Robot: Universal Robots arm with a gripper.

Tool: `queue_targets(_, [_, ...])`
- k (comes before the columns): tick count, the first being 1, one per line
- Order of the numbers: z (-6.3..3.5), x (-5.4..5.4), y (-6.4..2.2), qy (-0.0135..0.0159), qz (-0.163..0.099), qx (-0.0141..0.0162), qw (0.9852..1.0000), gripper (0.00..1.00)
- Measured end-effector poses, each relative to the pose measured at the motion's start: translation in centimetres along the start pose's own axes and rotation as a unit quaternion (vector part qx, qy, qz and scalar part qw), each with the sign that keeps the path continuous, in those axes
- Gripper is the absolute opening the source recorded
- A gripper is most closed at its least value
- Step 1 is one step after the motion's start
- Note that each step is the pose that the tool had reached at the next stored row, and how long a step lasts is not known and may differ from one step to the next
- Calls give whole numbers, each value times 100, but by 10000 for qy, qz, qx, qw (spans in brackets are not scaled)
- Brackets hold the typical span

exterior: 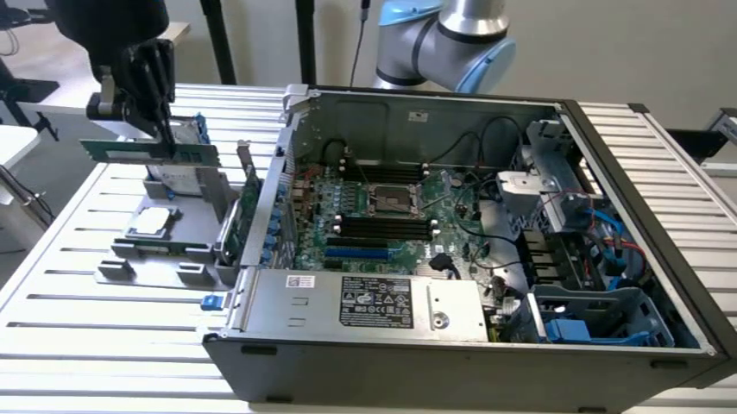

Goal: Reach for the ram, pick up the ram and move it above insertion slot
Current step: 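Pick up the ram and move it above insertion slot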

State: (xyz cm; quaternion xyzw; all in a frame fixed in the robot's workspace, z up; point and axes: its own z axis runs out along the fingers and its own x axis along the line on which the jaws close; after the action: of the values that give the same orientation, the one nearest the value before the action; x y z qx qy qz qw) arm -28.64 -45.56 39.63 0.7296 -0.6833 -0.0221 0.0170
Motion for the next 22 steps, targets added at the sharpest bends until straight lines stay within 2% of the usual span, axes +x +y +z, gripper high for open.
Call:
queue_targets(6, [-86, -112, -116, 0, 0, 0, 10000, 14])
queue_targets(9, [-123, -149, -200, 0, 0, 0, 10000, 14])
queue_targets(22, [-239, -137, -784, 0, -1, 1, 10000, 14])
